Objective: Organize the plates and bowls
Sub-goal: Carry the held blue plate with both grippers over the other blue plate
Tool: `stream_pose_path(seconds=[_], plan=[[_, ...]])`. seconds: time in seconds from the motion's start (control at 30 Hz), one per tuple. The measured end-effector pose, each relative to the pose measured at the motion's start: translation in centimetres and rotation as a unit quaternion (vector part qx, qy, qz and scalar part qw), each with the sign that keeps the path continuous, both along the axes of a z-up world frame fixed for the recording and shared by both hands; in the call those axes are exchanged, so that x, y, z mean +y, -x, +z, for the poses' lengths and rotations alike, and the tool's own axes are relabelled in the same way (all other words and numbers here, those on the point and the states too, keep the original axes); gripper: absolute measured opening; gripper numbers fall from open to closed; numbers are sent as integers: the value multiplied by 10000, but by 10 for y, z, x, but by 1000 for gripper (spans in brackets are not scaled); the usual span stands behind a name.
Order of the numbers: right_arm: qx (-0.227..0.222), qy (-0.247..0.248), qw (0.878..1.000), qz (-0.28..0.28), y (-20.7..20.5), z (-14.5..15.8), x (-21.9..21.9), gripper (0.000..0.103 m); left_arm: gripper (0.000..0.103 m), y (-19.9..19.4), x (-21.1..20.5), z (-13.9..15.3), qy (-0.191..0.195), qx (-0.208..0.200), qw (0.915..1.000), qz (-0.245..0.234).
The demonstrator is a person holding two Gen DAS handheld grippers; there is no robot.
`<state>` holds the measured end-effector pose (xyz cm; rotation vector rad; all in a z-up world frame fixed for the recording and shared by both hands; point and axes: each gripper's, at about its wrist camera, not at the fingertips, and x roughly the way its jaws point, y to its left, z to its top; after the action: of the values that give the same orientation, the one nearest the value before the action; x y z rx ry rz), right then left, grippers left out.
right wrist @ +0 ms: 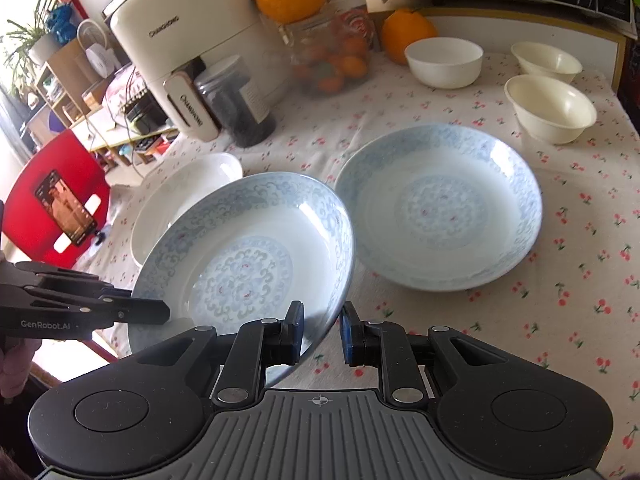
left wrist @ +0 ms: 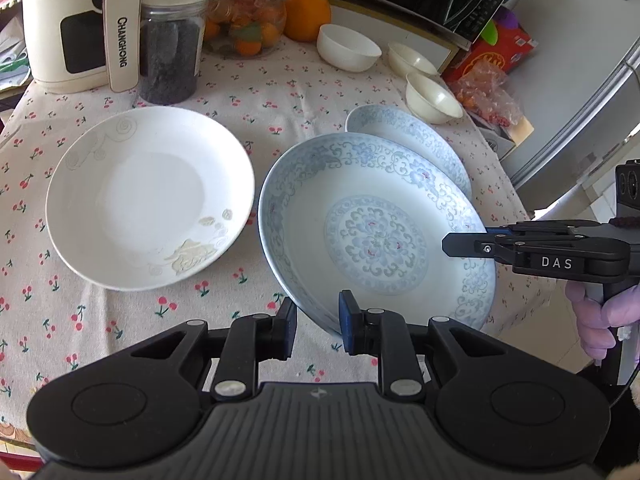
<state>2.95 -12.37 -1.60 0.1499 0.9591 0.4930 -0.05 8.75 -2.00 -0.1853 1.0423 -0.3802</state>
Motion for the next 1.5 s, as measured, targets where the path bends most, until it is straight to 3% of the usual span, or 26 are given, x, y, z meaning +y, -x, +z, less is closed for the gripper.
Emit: stream_pose_path(seconds=[0.53, 0.9, 1.5], plan=[[-156, -2, 9971, -740, -32, 9, -48, 19, 20, -41, -49, 9, -41, -314, 9994, -127], [-7, 96, 9940, -1088, -53, 0, -64, 19, 20, -64, -70, 0, -236, -222, 9994, -131], [269, 237, 9873, -1548, -80, -22, -74, 20, 20, -87, -102, -10, -895, -391, 9952, -9]])
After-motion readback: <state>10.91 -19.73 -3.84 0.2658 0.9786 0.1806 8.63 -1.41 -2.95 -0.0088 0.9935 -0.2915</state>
